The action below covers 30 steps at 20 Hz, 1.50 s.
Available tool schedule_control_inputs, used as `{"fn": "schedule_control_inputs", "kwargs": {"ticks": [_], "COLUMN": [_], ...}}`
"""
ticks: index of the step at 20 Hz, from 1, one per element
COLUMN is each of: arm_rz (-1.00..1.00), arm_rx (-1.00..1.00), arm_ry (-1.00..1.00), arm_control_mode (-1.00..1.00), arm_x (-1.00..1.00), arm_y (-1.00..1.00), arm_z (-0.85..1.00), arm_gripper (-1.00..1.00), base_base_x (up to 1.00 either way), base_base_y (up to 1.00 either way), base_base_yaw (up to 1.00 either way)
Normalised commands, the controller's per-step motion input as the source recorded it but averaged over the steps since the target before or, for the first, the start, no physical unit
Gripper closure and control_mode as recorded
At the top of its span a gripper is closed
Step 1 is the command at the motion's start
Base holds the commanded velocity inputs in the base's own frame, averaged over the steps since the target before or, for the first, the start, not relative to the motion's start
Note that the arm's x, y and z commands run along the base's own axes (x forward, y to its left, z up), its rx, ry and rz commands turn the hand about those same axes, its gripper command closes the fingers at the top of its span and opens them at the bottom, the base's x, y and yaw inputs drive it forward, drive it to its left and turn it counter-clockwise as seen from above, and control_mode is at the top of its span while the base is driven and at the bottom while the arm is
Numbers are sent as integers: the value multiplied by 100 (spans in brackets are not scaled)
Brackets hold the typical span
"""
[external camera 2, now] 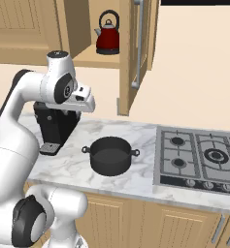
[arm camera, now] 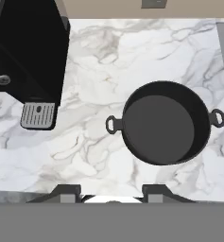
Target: Pick the kettle from the cabinet and place it on a stove burner. Then pick the pot from the counter and place it on another stove burner. Finally, turn both burners on.
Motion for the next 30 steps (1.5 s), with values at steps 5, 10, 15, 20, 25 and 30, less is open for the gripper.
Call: {"fn": "schedule_control_inputs", "kwargs": {"ticks": [5,10,15,20,25,30], "arm_rz": [0,0,0,0,0,0], "arm_rx": [0,0,0,0,0,0], "arm_ry": [0,-2,-10,-19,-26,-23], "arm_control_mode": [-100,-100,-100,-100,-100,-100], "arm_x": [-3,-1,1,2,0,2], "arm_y": [0,-6,-15,-1,0,0], "arm_z": [0,0,2,10,22,26], "arm_gripper": [-100,-100,-100,-100,-100,-100], "base_base_x": [0,0,0,0,0,0], "base_base_y": [0,0,0,0,0,0], "base_base_yaw": [0,0,0,0,0,0]}}
